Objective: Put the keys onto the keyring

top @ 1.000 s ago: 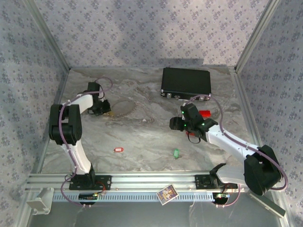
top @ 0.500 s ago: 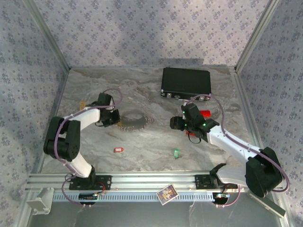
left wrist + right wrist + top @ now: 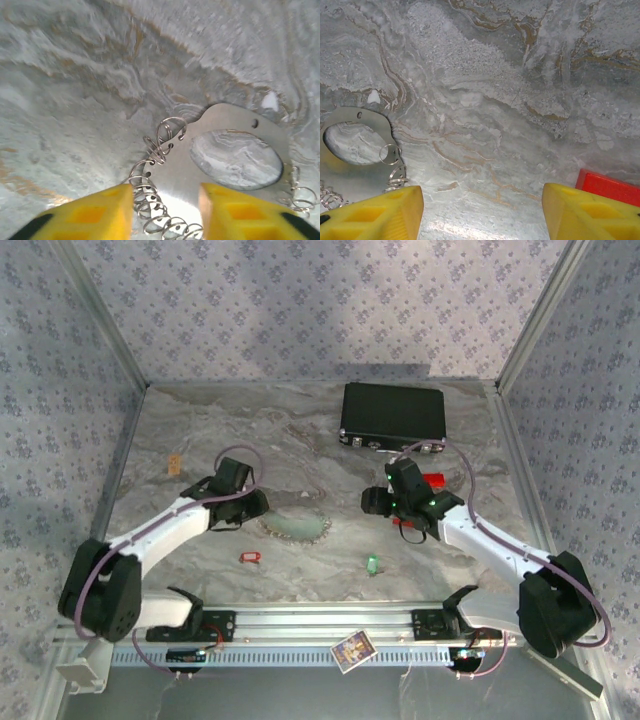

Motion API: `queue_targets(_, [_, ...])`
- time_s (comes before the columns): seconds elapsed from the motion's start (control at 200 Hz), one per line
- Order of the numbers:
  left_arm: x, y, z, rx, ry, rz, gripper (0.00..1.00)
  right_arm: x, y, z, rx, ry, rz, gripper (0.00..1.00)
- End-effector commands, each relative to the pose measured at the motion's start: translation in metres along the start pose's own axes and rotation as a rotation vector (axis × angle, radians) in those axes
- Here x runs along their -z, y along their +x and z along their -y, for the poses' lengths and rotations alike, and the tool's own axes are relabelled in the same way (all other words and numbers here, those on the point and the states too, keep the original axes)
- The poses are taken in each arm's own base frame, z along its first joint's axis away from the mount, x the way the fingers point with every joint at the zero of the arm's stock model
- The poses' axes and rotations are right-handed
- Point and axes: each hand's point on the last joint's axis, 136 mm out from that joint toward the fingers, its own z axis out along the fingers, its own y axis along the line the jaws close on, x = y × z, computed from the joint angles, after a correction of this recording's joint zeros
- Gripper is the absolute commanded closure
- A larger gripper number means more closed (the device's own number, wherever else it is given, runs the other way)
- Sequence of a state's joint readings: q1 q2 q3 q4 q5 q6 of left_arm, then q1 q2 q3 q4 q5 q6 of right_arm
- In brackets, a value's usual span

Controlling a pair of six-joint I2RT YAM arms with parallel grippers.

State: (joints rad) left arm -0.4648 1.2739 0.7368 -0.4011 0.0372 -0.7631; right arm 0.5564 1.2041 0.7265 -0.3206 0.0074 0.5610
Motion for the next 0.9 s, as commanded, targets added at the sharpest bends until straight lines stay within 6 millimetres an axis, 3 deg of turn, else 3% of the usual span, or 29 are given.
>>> queue_targets(0.0, [0.024,-0.014,-0.003,-0.049,-0.047,0.047,0.5,0.004,-0.005,-0.008,0.014,-0.011,-0.018,0.35])
queue_targets(0.16, [0.03,-0.019,-0.005,-0.092,-0.052,0.02,0.49,-0.002,-0.003,-0.028,0.049,-0.031,-0.072,0.35])
queue_targets(0.425, [0.036,-0.019,0.011,-0.089,0.084,0.104,0.48,-0.026,0.012,-0.072,0.039,-0.046,-0.135,0.37])
queue_targets(0.56, [0.041,-0.02,0.008,-0.093,0.086,0.139,0.48,-0.042,0.018,-0.087,0.105,-0.017,-0.192,0.47])
queue_targets(0.705, [0.048,-0.022,0.004,-0.097,0.071,0.17,0.48,-0.06,0.027,-0.098,0.216,0.079,-0.243,0.47])
queue_targets(0.77, [0.05,-0.021,0.002,-0.097,0.067,0.179,0.48,-0.064,0.022,-0.111,0.255,0.11,-0.239,0.48])
queue_targets(0.894, [0.056,-0.021,0.0,-0.095,0.07,0.203,0.48,-0.076,0.031,-0.115,0.334,0.201,-0.286,0.57])
